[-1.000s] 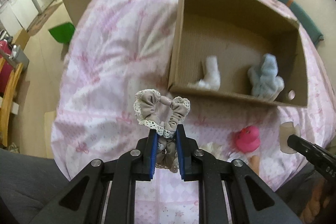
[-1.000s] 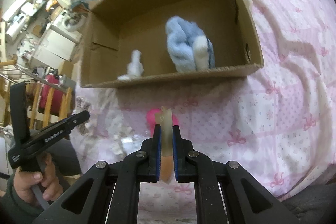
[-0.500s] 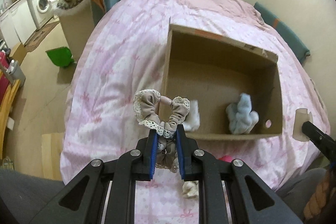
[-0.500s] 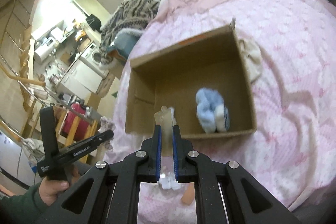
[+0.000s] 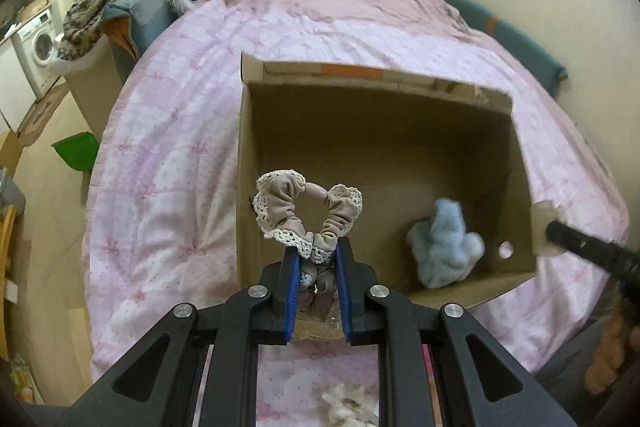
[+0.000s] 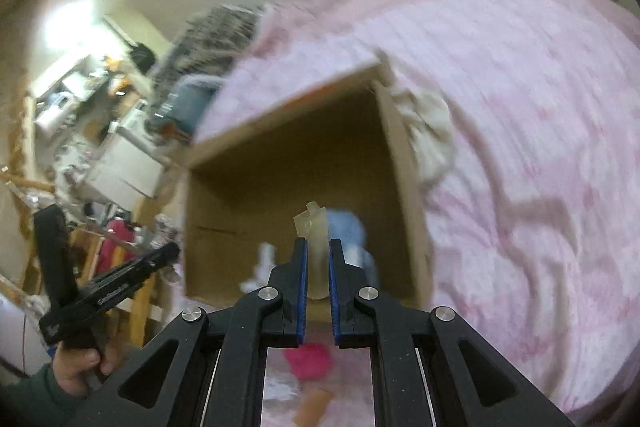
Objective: Organize soft objects
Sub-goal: 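Carry the scrunchie into the box and open the left gripper while the right gripper drops the tan item inside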
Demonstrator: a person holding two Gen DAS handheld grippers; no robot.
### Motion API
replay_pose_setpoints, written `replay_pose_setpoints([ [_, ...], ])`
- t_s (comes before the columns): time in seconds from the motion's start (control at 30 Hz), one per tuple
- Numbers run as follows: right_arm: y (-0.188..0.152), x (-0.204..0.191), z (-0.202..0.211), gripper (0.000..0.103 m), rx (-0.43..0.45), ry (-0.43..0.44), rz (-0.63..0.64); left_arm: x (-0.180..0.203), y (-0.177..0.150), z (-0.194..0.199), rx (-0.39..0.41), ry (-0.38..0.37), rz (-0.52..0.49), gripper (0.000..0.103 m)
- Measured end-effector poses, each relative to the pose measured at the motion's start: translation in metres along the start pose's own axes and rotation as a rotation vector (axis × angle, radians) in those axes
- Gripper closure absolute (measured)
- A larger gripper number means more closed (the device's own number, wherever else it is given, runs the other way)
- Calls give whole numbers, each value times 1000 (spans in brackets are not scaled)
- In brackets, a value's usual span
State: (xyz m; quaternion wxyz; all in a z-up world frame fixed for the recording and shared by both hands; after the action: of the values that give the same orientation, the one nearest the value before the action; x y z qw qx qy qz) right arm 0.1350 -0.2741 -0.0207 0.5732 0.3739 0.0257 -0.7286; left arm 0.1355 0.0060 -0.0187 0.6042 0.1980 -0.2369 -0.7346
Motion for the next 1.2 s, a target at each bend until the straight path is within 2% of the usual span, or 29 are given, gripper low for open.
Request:
replay_pose_setpoints([
  [0.23, -3, 0, -18, 92, -27, -86, 45, -3, -5, -19, -30, 16, 25, 88],
  [0.4, -7, -1, -27, 92, -49, -139, 76, -3, -8, -27, -54, -9, 39, 87],
  [0.53, -10, 0, -33, 92, -64, -175, 88, -1, -6, -24, -31, -10, 25, 87],
  [1.2, -13, -4, -40, 90, -80, -206, 123, -1, -8, -25, -32, -7, 24, 87],
])
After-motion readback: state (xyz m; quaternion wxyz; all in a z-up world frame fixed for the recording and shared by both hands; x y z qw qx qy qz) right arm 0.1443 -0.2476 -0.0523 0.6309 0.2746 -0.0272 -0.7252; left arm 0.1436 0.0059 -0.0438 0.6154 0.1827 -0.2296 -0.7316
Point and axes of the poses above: each gripper's, at about its wrist camera, not at the fingertips, and z roughly against the way its jaws point, x to its right, y to its top, the point moved 2 cm from there along -z, roughly the way its jaws point, and after that the axes turned 12 degrees about -z, right-handed, at the moved point
